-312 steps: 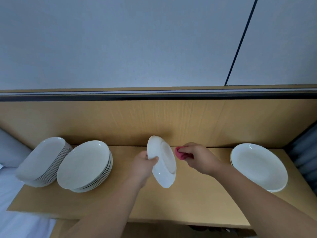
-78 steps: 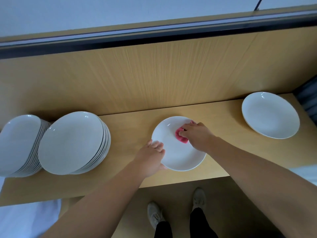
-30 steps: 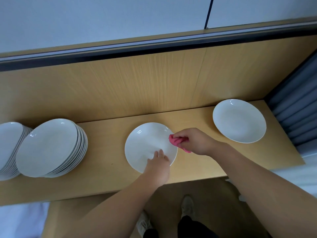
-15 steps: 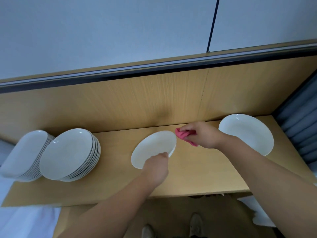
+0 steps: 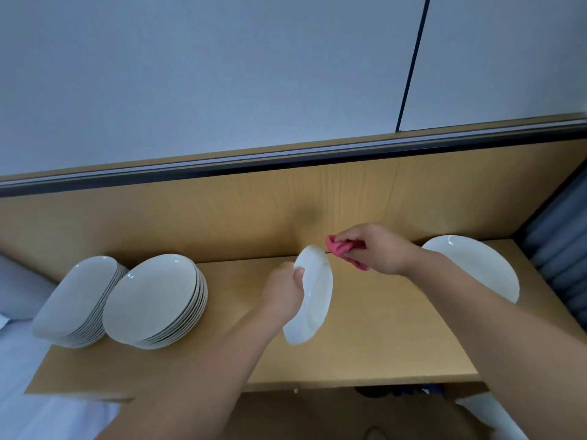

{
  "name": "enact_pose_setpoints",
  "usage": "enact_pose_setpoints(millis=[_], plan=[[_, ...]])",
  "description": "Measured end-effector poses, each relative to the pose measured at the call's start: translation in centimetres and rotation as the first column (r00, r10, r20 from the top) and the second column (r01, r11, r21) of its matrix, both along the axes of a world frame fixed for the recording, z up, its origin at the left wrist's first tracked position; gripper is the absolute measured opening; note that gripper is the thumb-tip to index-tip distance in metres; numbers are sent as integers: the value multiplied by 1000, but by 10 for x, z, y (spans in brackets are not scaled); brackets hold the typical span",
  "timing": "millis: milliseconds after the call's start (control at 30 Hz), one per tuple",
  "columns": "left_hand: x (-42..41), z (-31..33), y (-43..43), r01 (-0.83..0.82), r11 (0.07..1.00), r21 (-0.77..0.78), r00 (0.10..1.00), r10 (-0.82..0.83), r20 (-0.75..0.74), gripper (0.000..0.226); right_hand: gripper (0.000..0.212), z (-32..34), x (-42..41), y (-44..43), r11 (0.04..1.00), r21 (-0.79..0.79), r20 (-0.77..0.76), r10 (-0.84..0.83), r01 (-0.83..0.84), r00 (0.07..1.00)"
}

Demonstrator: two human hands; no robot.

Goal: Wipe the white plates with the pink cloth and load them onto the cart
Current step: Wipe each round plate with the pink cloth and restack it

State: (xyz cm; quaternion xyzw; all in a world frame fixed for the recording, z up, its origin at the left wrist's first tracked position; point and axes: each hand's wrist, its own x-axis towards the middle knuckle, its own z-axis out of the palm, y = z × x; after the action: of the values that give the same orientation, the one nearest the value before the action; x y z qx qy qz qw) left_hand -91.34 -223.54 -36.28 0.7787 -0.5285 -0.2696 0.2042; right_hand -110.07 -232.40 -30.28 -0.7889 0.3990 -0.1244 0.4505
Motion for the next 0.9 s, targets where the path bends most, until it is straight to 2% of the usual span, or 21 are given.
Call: enact_pose_setpoints(millis=[167, 267, 367, 467, 600, 700, 767, 900], plan=[[23, -5, 6, -86, 996, -7, 995, 85, -61, 27, 21, -15, 26, 3, 1000, -6, -11, 28, -28, 1000], [50, -8, 8, -82, 994, 66, 993, 87, -83, 17, 21, -25, 50, 2, 998, 5, -24, 63, -63, 998], [76, -15, 15, -4, 985, 170, 993, 23, -112, 36, 15, -37, 80, -2, 990, -39, -43, 132, -133, 990], [92, -22, 22, -4, 979, 205, 987, 36, -155, 56, 15, -56, 117, -8, 959, -168, -118, 212, -230, 970], [105, -30, 29, 55, 981, 185, 964, -3, -266, 57, 34, -87, 163, -7, 886, -330, -260, 247, -326, 934], [113, -40, 35, 33, 977, 209, 954, 32, -297, 41, 38, -113, 179, -6, 878, -296, -293, 292, -377, 910], [117, -47, 38, 30, 978, 205, 953, 33, -300, 42, 37, -124, 183, -6, 900, -228, -256, 314, -372, 914], [121, -54, 40, 33, 984, 175, 940, 29, -339, 49, 37, -129, 181, -13, 922, -196, -243, 283, -333, 928]])
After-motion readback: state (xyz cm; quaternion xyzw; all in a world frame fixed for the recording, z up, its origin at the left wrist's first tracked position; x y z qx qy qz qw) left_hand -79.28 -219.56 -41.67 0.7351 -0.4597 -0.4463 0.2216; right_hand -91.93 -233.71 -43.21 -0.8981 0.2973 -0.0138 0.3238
